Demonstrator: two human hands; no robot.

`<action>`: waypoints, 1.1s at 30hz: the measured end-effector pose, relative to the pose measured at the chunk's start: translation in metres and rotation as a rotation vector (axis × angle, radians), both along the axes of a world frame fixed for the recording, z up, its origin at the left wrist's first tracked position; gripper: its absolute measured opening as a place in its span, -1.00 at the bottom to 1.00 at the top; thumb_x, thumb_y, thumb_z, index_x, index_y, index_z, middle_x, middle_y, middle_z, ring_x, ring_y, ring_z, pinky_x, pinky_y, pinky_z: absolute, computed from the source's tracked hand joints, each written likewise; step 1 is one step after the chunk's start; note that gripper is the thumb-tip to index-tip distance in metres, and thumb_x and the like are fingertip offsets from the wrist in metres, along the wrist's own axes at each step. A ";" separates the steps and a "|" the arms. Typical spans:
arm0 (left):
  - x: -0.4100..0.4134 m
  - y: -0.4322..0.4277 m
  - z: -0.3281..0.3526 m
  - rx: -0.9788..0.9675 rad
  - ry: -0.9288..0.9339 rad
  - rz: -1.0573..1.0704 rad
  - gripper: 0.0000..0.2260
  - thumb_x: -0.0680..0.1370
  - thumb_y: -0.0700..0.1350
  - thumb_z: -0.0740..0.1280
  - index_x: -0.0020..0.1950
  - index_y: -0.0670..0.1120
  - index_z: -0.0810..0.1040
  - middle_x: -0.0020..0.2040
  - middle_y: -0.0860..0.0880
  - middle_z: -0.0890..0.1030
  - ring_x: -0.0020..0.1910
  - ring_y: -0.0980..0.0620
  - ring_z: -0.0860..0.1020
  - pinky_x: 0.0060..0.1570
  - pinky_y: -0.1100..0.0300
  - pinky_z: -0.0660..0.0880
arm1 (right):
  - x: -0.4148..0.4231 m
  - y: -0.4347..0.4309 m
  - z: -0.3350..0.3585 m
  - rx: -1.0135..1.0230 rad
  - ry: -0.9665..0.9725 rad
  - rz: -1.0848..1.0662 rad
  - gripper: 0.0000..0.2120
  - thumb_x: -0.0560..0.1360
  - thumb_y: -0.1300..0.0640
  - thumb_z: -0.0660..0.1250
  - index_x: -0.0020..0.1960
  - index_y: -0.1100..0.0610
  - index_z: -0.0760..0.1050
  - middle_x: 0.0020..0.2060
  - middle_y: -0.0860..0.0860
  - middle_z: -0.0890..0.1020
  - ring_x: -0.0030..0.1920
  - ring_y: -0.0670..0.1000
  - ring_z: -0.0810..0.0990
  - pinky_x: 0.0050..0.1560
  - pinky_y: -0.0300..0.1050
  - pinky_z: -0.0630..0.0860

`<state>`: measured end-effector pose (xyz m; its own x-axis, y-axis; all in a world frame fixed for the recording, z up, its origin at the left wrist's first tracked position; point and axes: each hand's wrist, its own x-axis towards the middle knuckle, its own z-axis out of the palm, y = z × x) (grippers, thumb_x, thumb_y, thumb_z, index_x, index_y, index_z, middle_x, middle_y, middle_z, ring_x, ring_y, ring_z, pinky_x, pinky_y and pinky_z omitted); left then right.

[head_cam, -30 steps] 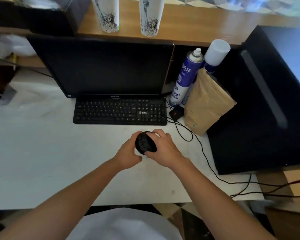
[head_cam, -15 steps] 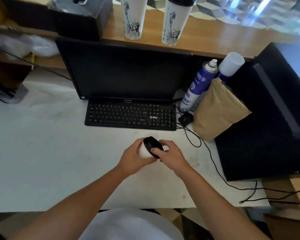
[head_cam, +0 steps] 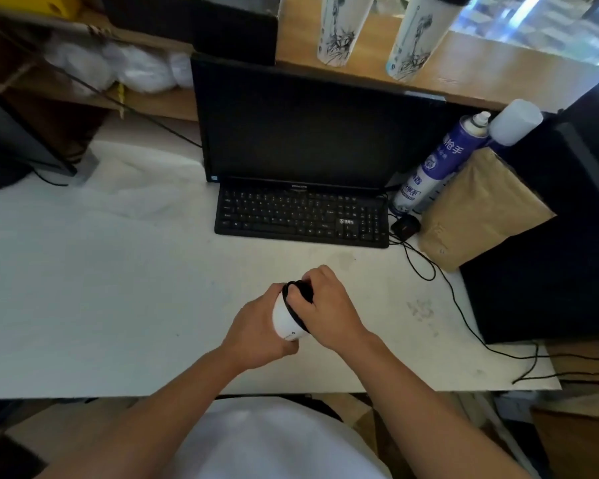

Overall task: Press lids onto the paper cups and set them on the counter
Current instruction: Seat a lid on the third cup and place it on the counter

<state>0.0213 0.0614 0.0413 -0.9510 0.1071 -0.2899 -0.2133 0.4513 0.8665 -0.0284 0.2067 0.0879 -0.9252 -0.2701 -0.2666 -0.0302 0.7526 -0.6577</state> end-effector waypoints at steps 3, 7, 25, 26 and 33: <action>0.008 -0.018 0.006 0.114 -0.119 -0.060 -0.34 0.25 -0.13 0.58 0.25 0.19 0.40 0.04 0.23 0.62 -0.01 0.18 0.62 0.02 0.10 0.61 | 0.014 -0.011 0.015 0.007 0.082 0.116 -0.60 0.54 -0.17 0.20 0.03 0.18 0.49 -0.04 0.00 0.47 -0.03 -0.01 0.48 0.02 -0.15 0.46; 0.014 -0.046 0.017 0.317 -0.275 -0.272 -0.46 0.19 -0.20 0.56 0.12 0.07 0.55 -0.01 0.10 0.68 -0.02 0.15 0.64 0.05 0.11 0.61 | 0.032 -0.020 0.032 -0.004 0.152 0.235 -0.57 0.52 -0.14 0.14 0.05 0.20 0.52 -0.04 0.01 0.49 -0.03 0.00 0.49 0.03 -0.13 0.47; 0.053 -0.057 0.023 0.055 -0.064 -0.138 -0.43 0.29 -0.08 0.55 0.20 0.15 0.38 -0.01 0.16 0.62 -0.08 0.11 0.62 -0.06 -0.06 0.62 | 0.077 -0.055 0.029 0.164 0.127 0.063 -0.69 0.56 -0.18 0.03 0.16 -0.04 0.36 -0.07 0.02 0.44 -0.08 0.11 0.48 -0.07 0.05 0.53; 0.055 -0.054 0.024 0.011 -0.028 -0.117 -0.42 0.29 -0.06 0.53 0.22 0.16 0.36 -0.01 0.16 0.61 -0.08 0.10 0.62 -0.09 -0.05 0.62 | 0.076 -0.056 0.029 0.160 0.123 0.041 -0.75 0.58 -0.15 0.06 0.14 -0.05 0.35 -0.07 0.03 0.44 -0.08 0.12 0.48 -0.07 0.06 0.54; 0.075 -0.047 0.011 -0.346 0.320 0.019 -0.35 0.30 -0.04 0.52 0.36 -0.02 0.41 0.08 0.00 0.63 -0.09 -0.05 0.60 -0.21 0.00 0.59 | 0.073 -0.065 0.029 0.110 -0.108 -0.107 -0.82 0.65 -0.12 0.06 0.10 -0.04 0.32 -0.10 0.09 0.49 -0.04 0.14 0.51 -0.12 0.01 0.44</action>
<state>0.0962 0.0145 0.0521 -0.9993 0.0373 0.0022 0.0285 0.7239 0.6894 0.0442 0.1421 0.1171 -0.9115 -0.1351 -0.3886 0.1205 0.8154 -0.5662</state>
